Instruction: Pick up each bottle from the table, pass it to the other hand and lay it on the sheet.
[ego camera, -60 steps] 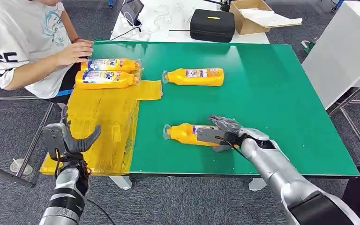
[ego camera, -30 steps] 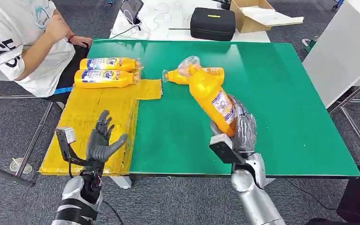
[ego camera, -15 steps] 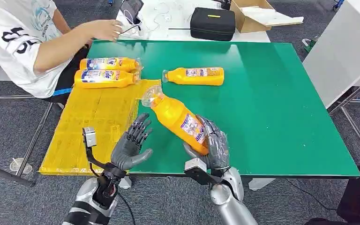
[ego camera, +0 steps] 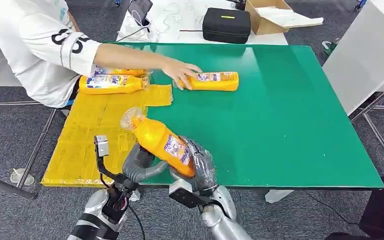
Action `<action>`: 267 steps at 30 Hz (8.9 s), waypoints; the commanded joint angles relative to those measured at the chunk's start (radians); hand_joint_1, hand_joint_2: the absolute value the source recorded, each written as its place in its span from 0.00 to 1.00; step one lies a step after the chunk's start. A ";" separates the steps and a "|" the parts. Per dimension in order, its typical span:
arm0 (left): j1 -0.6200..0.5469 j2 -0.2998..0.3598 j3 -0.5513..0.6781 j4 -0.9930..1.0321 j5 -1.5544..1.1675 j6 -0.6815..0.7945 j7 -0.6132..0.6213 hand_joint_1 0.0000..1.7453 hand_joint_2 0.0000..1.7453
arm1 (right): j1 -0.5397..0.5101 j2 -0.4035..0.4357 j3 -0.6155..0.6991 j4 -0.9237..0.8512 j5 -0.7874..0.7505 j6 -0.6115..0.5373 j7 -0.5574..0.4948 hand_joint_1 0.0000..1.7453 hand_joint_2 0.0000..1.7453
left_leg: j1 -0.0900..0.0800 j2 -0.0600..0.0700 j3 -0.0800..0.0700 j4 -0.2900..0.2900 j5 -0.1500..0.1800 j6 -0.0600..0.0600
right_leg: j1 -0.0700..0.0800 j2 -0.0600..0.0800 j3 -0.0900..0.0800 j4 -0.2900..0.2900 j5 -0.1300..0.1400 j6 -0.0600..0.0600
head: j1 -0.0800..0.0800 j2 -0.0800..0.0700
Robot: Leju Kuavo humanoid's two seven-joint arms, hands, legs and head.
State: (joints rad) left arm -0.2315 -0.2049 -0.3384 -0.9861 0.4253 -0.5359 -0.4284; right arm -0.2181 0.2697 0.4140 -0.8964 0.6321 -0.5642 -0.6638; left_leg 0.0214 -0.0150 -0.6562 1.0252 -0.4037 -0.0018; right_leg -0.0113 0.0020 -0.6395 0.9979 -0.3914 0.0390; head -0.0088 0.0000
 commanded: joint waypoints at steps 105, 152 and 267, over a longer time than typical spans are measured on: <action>-0.490 0.272 -0.081 0.685 -1.480 0.631 -0.176 1.00 1.00 | -0.064 -0.078 0.020 -0.347 -0.363 0.167 0.035 0.00 1.00 | 0.000 0.007 0.006 0.000 -0.002 0.000 | 0.001 0.004 0.005 0.000 -0.001 -0.002 | 0.000 0.000; -0.272 0.143 0.300 0.371 -0.584 0.384 -0.270 0.00 1.00 | -0.211 -0.193 0.064 -0.056 -0.033 0.266 0.399 0.00 1.00 | -0.002 0.008 0.010 -0.003 0.000 0.001 | -0.001 0.006 0.009 -0.003 0.001 -0.001 | 0.000 0.000; 0.022 0.014 -0.023 0.016 0.075 0.051 0.067 0.00 1.00 | -0.080 0.015 -0.007 0.128 -0.112 0.134 0.072 1.00 1.00 | -0.001 0.007 0.007 -0.001 -0.004 -0.001 | -0.001 0.006 0.005 -0.001 -0.002 -0.003 | 0.000 0.000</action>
State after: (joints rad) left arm -0.1586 -0.2308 -0.2746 -1.0685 0.5131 -0.4814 -0.3673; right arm -0.1713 0.2239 0.2986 -1.0083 0.5100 -0.4304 -0.6000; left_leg 0.0207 -0.0155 -0.6580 1.0250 -0.4047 -0.0036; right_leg -0.0123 0.0025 -0.6409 0.9980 -0.3921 0.0378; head -0.0087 0.0004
